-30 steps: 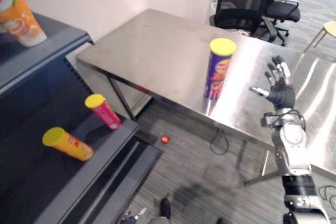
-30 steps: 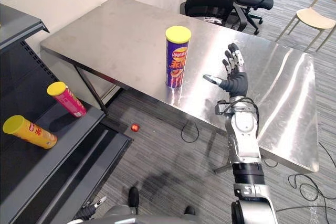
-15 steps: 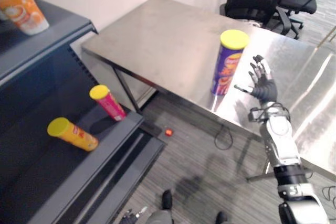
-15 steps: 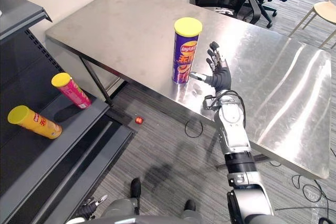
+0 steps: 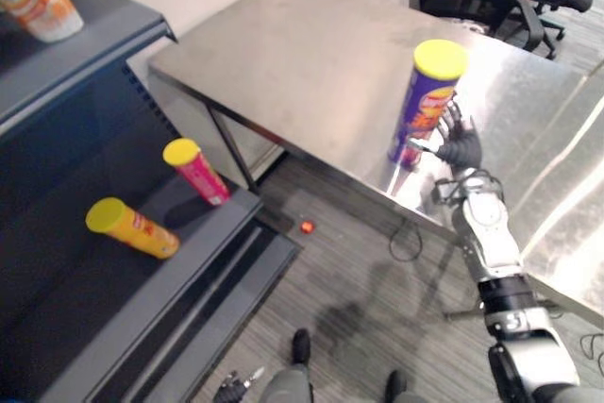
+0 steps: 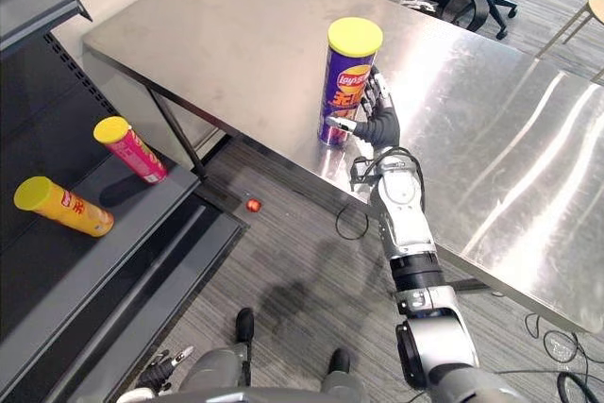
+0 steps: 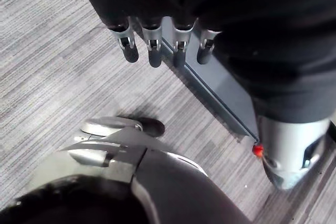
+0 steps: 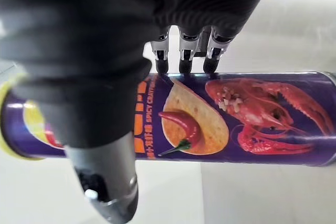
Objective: Put the gum and the chips on the shelf.
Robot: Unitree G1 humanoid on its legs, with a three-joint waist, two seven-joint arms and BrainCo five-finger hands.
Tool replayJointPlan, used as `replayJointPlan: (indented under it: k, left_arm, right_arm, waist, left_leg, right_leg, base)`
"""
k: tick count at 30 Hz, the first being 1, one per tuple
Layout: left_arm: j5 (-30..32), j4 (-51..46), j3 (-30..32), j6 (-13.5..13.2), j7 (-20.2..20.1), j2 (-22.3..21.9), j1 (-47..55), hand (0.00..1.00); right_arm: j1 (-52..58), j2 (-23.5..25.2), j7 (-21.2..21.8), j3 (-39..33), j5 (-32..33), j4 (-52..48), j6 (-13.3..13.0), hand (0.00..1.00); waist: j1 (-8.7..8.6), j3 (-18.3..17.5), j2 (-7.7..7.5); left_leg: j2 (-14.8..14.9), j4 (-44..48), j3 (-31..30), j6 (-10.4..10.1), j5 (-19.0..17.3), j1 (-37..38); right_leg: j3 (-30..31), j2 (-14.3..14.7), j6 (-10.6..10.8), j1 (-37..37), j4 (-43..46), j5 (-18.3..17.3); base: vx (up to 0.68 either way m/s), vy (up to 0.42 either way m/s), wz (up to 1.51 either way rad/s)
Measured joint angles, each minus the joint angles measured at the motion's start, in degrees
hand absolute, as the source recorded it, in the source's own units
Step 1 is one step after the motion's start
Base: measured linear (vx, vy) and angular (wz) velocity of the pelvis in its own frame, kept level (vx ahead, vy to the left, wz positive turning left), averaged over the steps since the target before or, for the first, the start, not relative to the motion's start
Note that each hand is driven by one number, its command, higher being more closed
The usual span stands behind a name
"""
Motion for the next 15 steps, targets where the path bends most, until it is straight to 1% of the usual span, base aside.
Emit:
replayJointPlan:
  k: [2,4,7,8,15]
  left_arm:
    - [-0.19,-0.3,0.0,0.0,0.01,-0.04,0.0,0.0]
    - [-1.32,-0.35,-0.02,0.0,0.02,-0.05,0.01,0.0]
    - [-1.8,-0.65,-0.04,-0.01,0.03,-0.04,0.01,0.0]
    - [-1.81,-0.89,-0.07,-0.02,0.03,-0.05,-0.01,0.0]
    - [-2.2,-0.95,-0.06,-0.02,0.11,-0.05,-0.05,0.0]
  right_arm:
    - [-1.63,-0.05,-0.56,-0.03,0.0,1.81,0.15,0.0]
    - [-2.64,-0.05,-1.06,-0.06,-0.01,2.55,0.3,0.0]
    - [-4.99,-0.34,-1.94,-0.23,-0.01,3.89,0.49,0.0]
    - [-6.03,-0.8,-2.04,-0.51,0.0,3.88,0.5,1.0]
    - [-12.62,-1.43,-2.49,-1.4,-0.15,3.93,0.68,1.0]
  waist:
    - [0.85,0.47,0.03]
    - [1.23,0.58,-0.02]
    - [1.22,0.99,-0.11]
    - [1.12,0.99,-0.1]
    - [1.41,1.03,-0.18]
  left_leg:
    - [-0.01,0.0,-0.14,0.01,0.06,-0.09]
    - [-0.09,0.0,-0.33,0.02,0.07,-0.19]
    - [0.17,0.02,-0.87,0.05,0.37,-0.45]
    - [0.2,0.09,-1.29,0.04,0.68,-1.02]
    - [1.08,0.0,-1.5,-0.23,1.26,-1.33]
  right_leg:
    - [-0.14,0.02,0.0,-0.02,-0.03,0.0]
    - [-0.45,-0.03,0.0,-0.01,-0.1,0.0]
    - [-0.9,-0.09,0.03,0.06,-0.1,-0.01]
    - [-1.07,0.02,0.02,-0.33,0.04,0.0]
    - [-0.97,0.86,-0.11,-0.89,0.34,0.09]
  base:
    - [-0.01,0.004,0.04]
    - [-0.01,0.006,0.06]
    - [0.0,-0.002,0.09]
    - [0.0,-0.009,0.12]
    - [-0.03,-0.005,0.01]
